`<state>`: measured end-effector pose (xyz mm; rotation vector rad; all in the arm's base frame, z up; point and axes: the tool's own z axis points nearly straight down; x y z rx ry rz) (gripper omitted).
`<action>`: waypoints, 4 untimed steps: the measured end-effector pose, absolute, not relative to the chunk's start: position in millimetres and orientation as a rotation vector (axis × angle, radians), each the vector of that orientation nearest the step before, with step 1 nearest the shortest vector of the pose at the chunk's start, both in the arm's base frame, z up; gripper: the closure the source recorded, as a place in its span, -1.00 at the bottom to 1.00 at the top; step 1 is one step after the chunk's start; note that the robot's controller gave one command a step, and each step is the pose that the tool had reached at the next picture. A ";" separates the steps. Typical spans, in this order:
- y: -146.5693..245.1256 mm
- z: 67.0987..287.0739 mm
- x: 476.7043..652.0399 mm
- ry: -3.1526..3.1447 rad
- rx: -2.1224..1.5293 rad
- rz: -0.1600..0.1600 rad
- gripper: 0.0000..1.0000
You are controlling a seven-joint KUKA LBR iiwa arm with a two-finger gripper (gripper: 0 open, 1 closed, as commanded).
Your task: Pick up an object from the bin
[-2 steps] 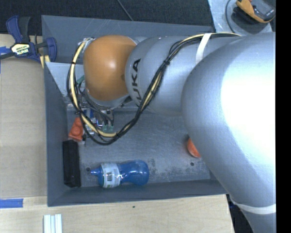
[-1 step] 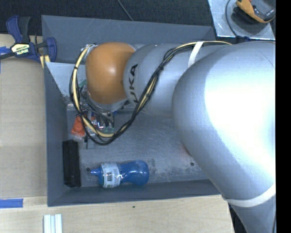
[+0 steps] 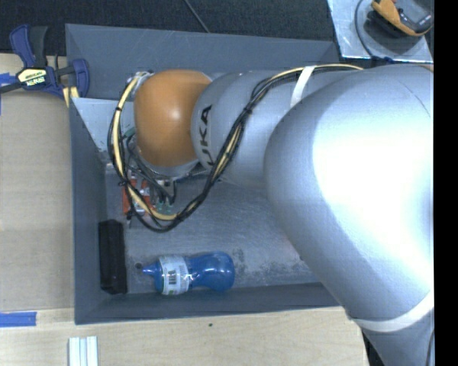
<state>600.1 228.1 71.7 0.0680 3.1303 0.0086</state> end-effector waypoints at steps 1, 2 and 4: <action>228.1 71.7 600.1 3.130 0.069 0.009 1.00; 226.8 83.9 597.4 3.138 0.069 0.003 1.00; 227.1 135.2 600.5 3.128 0.071 0.010 1.00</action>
Offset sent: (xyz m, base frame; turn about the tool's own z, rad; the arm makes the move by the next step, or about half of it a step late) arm 0.0000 0.0000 0.0615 0.0004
